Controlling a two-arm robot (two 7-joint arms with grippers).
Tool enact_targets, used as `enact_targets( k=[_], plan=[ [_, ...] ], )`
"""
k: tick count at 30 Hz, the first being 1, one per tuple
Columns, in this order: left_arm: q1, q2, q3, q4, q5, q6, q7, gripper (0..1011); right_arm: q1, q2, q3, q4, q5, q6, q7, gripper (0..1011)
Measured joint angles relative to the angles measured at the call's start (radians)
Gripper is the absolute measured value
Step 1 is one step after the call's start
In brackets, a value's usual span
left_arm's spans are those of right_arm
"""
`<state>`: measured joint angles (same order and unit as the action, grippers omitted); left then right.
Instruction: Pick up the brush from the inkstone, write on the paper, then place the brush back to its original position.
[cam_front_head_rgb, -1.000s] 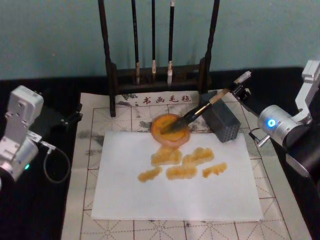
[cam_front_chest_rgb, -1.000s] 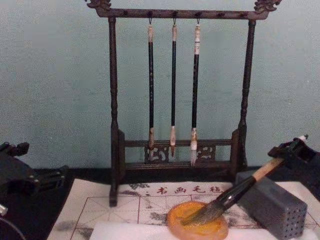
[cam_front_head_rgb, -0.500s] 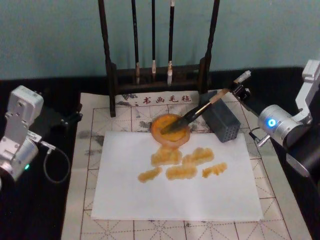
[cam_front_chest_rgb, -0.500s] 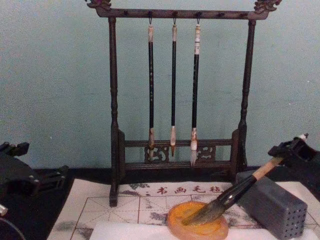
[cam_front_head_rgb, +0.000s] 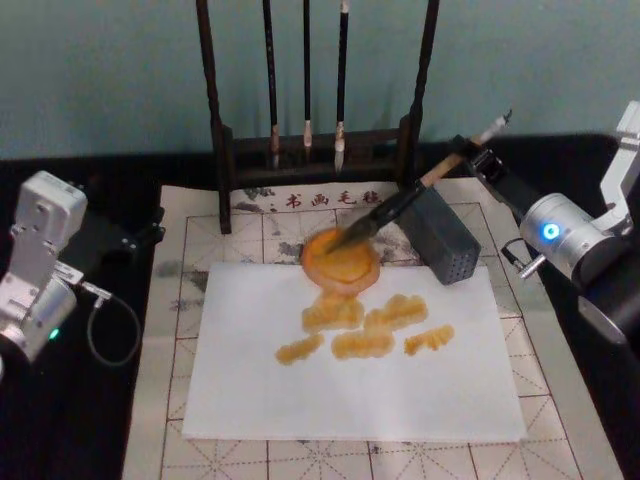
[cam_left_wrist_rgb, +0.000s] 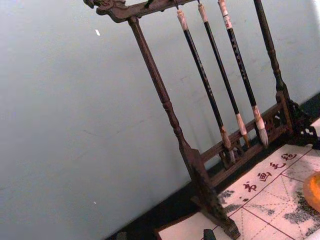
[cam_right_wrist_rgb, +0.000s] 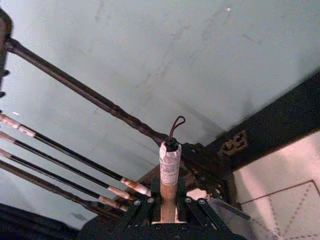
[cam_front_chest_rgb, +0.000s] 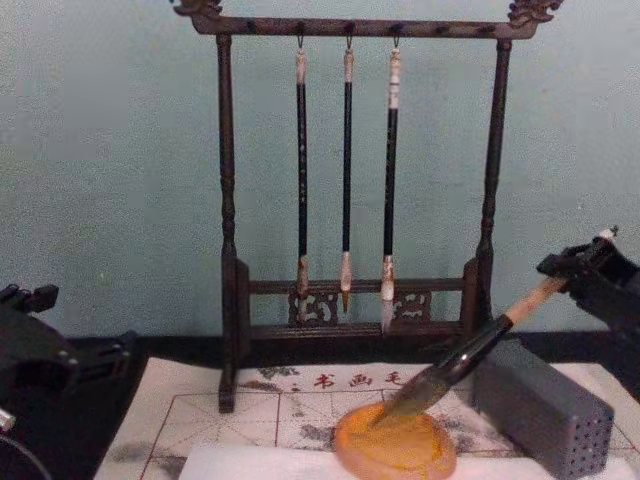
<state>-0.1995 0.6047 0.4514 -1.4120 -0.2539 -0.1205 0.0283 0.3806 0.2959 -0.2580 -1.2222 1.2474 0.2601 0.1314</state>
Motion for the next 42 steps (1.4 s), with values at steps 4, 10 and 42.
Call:
enact_targets(
  k=[4, 10, 42],
  plan=[
    [0.000, 0.000, 0.000, 0.000, 0.000, 0.000, 0.000, 1001, -0.005, 0.007, -0.003, -0.018, 0.015, -0.003, 0.002, 195],
    [0.000, 0.000, 0.000, 0.000, 0.000, 0.000, 0.000, 1001, -0.032, 0.023, -0.008, -0.060, 0.035, -0.009, -0.005, 194],
    [0.000, 0.000, 0.000, 0.000, 0.000, 0.000, 0.000, 1001, -0.120, 0.089, -0.078, -0.134, -0.023, -0.172, 0.015, 194]
  ],
)
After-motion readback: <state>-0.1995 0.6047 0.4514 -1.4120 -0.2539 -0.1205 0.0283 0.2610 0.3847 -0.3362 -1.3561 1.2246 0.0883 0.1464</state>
